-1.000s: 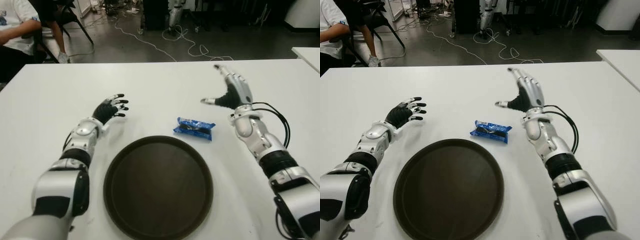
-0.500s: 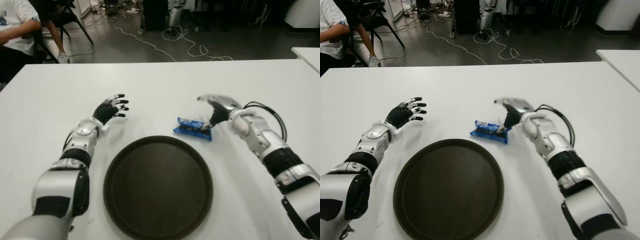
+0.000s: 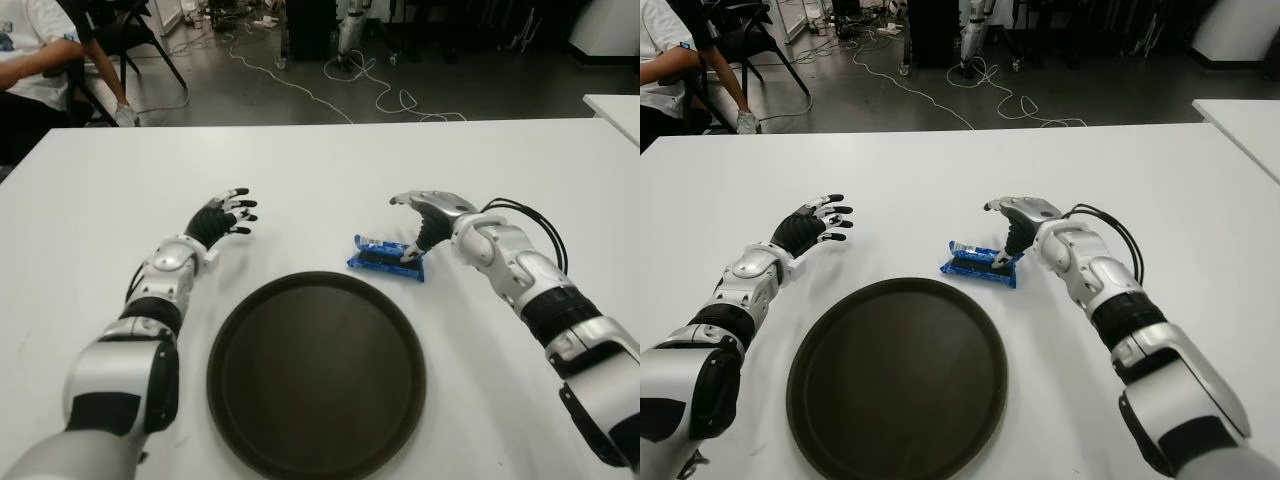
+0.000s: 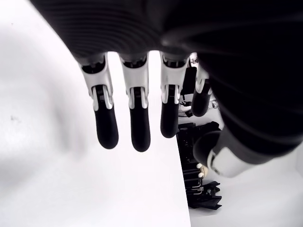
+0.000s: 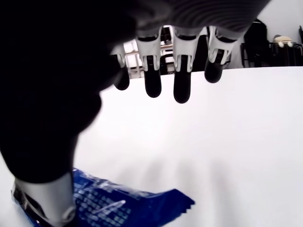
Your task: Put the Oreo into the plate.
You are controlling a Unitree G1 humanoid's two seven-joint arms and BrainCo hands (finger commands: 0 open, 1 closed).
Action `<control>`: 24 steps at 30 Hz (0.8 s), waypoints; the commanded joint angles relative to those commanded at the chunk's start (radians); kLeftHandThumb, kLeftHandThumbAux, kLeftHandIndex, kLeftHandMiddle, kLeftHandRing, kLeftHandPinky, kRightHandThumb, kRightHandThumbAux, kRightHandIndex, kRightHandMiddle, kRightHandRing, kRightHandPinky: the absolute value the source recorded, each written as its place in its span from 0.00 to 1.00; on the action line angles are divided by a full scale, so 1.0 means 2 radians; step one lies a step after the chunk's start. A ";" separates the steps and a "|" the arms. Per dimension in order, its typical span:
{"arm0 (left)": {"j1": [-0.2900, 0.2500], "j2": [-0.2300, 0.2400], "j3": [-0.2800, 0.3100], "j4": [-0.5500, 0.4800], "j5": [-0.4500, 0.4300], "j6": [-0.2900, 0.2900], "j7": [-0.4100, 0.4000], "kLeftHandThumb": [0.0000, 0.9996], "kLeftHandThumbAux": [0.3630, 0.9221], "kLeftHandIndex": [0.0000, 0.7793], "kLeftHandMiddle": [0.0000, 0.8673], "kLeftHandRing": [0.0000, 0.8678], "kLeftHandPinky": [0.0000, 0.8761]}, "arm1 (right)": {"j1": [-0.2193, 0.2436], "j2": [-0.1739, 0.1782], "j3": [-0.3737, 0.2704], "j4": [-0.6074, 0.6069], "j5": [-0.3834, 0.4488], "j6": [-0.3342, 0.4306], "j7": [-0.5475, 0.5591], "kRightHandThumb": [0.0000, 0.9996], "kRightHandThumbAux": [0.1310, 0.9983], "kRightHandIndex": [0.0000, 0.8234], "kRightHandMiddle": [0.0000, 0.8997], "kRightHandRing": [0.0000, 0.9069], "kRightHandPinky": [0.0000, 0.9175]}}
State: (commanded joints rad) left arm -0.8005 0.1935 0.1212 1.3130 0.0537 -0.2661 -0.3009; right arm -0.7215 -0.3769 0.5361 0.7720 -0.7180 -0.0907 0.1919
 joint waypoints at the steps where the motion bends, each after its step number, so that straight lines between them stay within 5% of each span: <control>1: 0.000 0.000 0.001 0.000 -0.001 0.000 -0.001 0.00 0.52 0.19 0.25 0.30 0.35 | 0.000 0.000 0.001 0.002 0.000 -0.002 0.000 0.00 0.76 0.18 0.18 0.16 0.13; 24: 0.000 0.000 0.005 0.000 -0.005 0.000 -0.004 0.00 0.48 0.20 0.27 0.31 0.37 | -0.023 0.025 0.019 0.069 0.000 0.001 -0.011 0.00 0.71 0.17 0.18 0.15 0.11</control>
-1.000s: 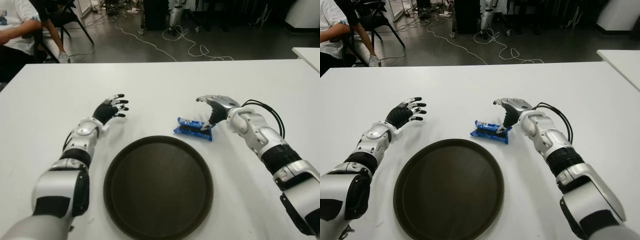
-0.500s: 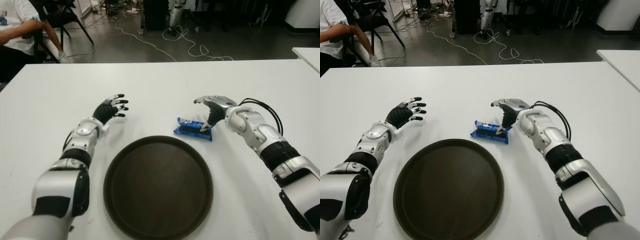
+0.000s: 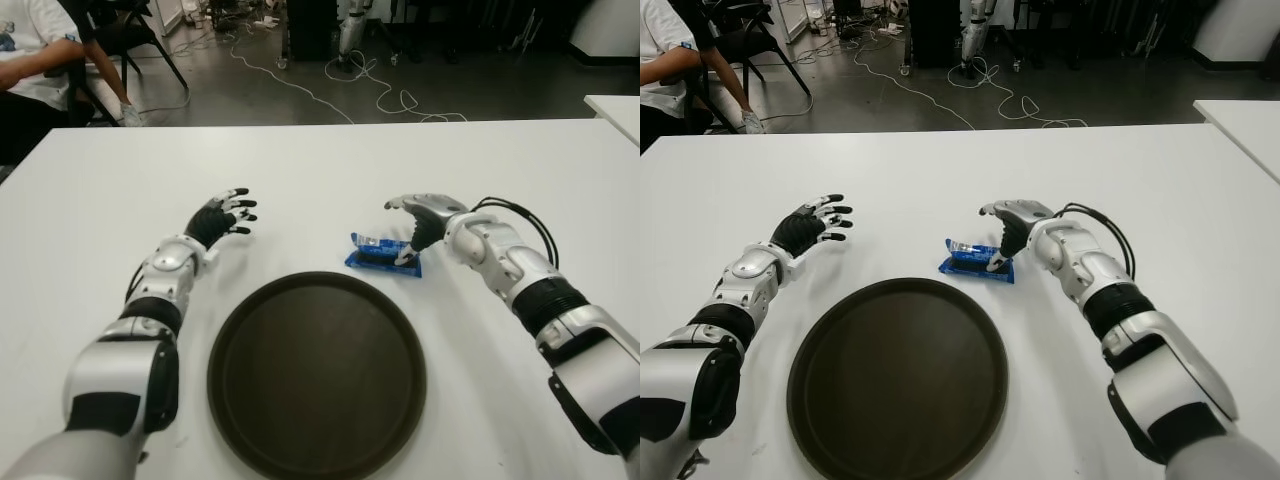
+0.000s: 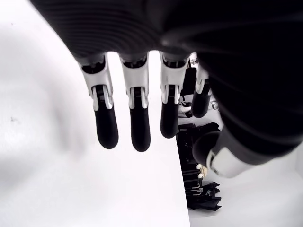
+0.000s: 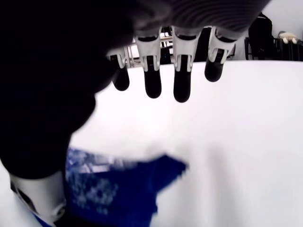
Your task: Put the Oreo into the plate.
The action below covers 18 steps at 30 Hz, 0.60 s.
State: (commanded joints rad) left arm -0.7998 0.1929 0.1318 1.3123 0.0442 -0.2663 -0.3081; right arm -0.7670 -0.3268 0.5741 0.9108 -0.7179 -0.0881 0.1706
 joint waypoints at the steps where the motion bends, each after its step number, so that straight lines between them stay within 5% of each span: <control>1: 0.000 0.000 0.000 0.000 0.000 0.000 0.000 0.00 0.47 0.20 0.27 0.31 0.37 | -0.001 0.002 0.000 0.003 0.001 0.003 0.000 0.00 0.71 0.17 0.18 0.15 0.11; 18: -0.002 -0.001 0.001 0.000 -0.001 0.004 0.000 0.00 0.50 0.18 0.25 0.30 0.37 | -0.013 0.008 0.007 0.031 -0.001 0.002 -0.012 0.00 0.76 0.14 0.15 0.13 0.09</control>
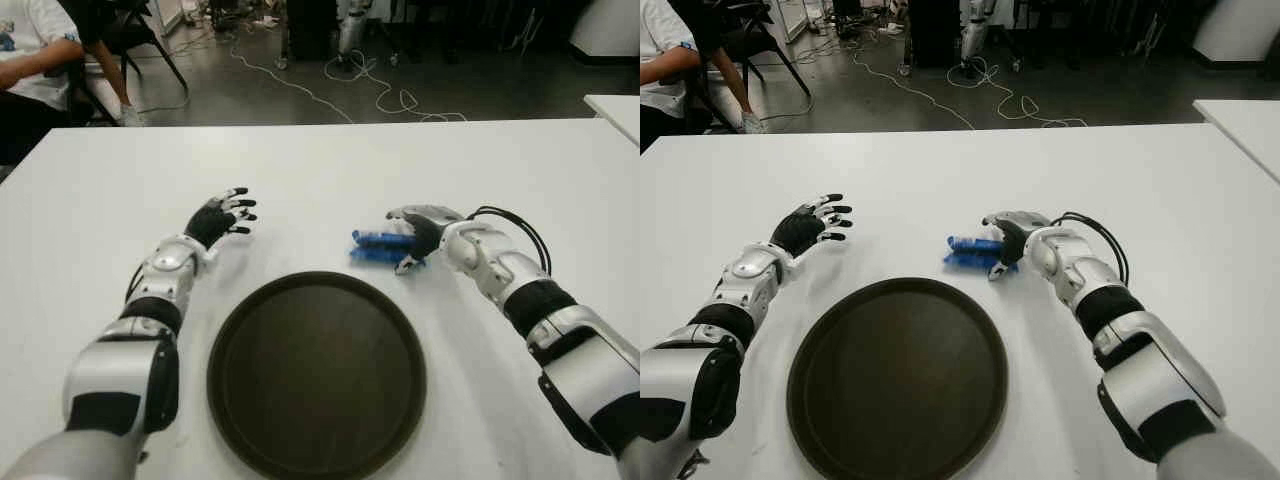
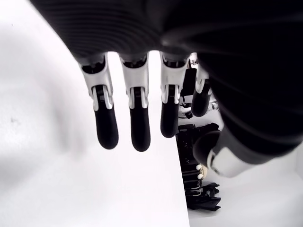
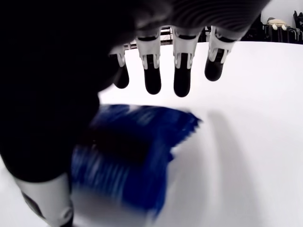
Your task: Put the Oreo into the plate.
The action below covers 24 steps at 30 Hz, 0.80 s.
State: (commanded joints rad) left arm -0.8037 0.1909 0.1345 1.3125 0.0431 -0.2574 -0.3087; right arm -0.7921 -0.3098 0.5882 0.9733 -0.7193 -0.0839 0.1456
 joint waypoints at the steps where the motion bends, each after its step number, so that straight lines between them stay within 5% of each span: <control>1: 0.000 0.000 0.000 0.000 0.000 0.000 -0.001 0.00 0.50 0.18 0.25 0.30 0.36 | -0.001 0.001 0.001 0.001 -0.001 0.001 -0.001 0.00 0.76 0.14 0.15 0.12 0.08; 24: 0.000 0.003 -0.006 0.001 0.005 -0.010 -0.011 0.00 0.48 0.19 0.25 0.30 0.36 | -0.009 0.034 0.017 0.054 -0.003 -0.005 -0.051 0.00 0.79 0.13 0.14 0.12 0.10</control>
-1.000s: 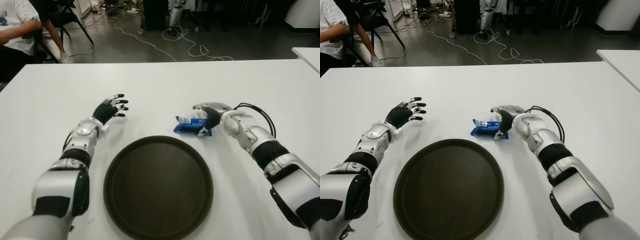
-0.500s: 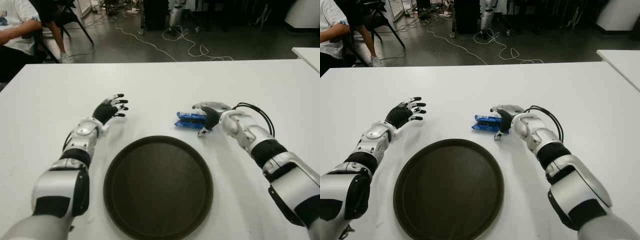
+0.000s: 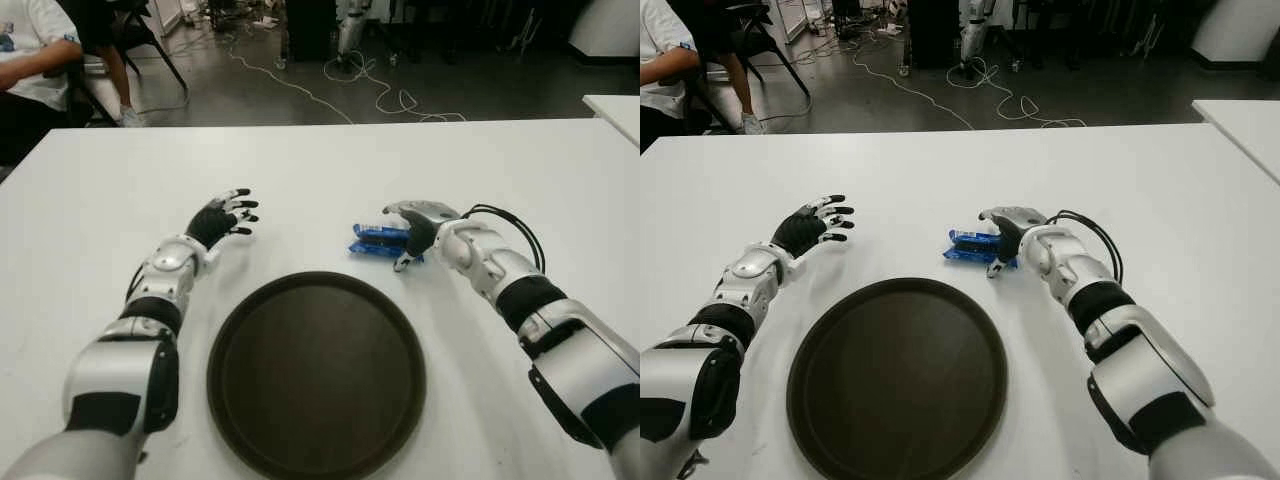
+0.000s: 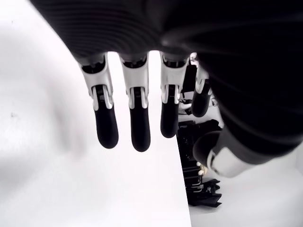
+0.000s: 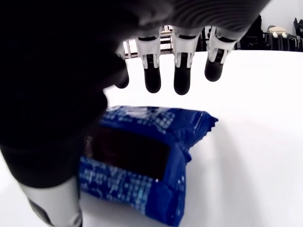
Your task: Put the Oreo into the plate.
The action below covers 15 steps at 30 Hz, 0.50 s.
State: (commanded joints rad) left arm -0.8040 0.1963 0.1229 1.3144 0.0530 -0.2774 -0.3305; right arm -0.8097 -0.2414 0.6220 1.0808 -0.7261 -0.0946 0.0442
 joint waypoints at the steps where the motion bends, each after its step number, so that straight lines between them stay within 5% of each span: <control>1: 0.000 0.000 0.000 0.000 -0.001 0.000 0.000 0.00 0.48 0.19 0.25 0.30 0.36 | 0.000 0.002 0.001 0.002 0.000 0.000 -0.002 0.00 0.79 0.14 0.15 0.12 0.10; 15: -0.003 -0.002 0.003 0.001 -0.002 0.010 0.007 0.00 0.50 0.18 0.26 0.31 0.35 | -0.001 0.020 0.006 0.030 0.006 -0.018 -0.026 0.00 0.80 0.18 0.19 0.17 0.13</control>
State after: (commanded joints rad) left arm -0.8096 0.1913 0.1290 1.3164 0.0494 -0.2575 -0.3165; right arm -0.8108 -0.2010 0.6335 1.1399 -0.7134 -0.1296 -0.0075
